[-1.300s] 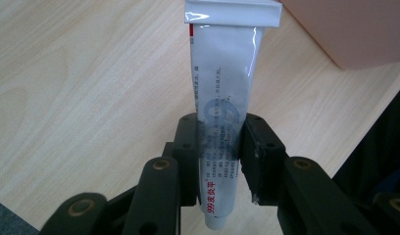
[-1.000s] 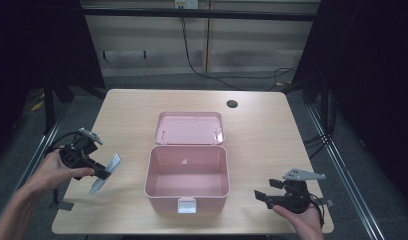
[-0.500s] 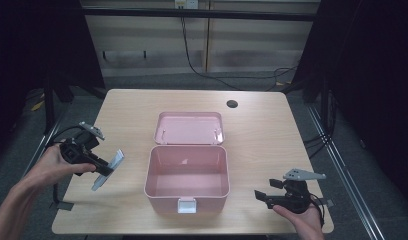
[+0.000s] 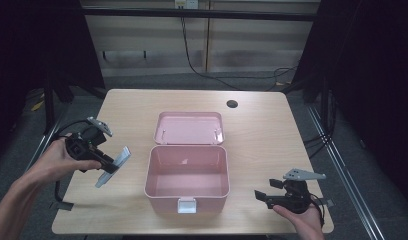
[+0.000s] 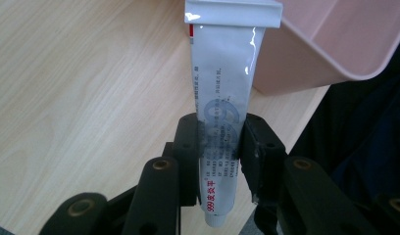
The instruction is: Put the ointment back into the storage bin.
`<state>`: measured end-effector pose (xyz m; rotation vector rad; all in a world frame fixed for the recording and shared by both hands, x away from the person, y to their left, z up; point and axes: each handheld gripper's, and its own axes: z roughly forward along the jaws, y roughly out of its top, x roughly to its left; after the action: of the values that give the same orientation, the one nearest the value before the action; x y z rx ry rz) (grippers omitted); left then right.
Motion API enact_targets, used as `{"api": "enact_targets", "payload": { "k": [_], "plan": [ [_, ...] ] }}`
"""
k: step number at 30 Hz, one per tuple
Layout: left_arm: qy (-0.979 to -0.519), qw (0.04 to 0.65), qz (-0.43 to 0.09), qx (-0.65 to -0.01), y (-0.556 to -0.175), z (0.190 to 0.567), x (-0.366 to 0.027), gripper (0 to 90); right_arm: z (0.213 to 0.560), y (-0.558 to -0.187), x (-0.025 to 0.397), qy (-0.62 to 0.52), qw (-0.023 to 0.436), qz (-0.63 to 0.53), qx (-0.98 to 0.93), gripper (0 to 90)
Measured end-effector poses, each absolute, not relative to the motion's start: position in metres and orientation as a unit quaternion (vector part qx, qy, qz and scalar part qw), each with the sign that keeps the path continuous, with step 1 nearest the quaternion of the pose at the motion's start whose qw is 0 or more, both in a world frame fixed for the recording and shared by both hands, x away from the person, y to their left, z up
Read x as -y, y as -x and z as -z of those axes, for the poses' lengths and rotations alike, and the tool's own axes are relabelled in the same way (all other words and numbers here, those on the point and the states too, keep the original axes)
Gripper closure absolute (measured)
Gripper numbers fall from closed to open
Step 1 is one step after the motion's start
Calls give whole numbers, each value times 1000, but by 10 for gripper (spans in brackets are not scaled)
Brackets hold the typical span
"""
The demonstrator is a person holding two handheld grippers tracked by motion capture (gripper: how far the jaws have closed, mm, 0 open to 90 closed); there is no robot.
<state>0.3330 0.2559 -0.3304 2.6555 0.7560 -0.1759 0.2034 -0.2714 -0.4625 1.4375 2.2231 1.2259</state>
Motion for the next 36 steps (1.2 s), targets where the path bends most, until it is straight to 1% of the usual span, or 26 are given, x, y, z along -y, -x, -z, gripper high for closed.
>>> {"api": "enact_targets", "payload": {
  "k": [14,18,21,26,32,34,36],
  "plan": [
    [-952,202,61,-224,-330,305,-230,702,462,-203,272,-488,113,-418,-757,227],
    [-952,213,52,-214,-330,299,-225,702,462,-203,271,-490,111,-418,-757,226],
    [-951,214,52,-216,-330,297,-220,702,462,-203,272,-490,113,-418,-757,226],
    [-954,211,57,-204,-331,293,-209,702,463,-204,272,-491,113,-417,-757,225],
    [-958,208,51,-189,-330,285,-196,702,463,-204,272,-490,113,-417,-757,223],
    [-958,210,54,-186,-330,283,-192,702,462,-203,272,-489,114,-418,-757,222],
    [-956,222,43,-186,-328,281,-186,702,462,-203,272,-489,114,-418,-757,223]
  ]
}}
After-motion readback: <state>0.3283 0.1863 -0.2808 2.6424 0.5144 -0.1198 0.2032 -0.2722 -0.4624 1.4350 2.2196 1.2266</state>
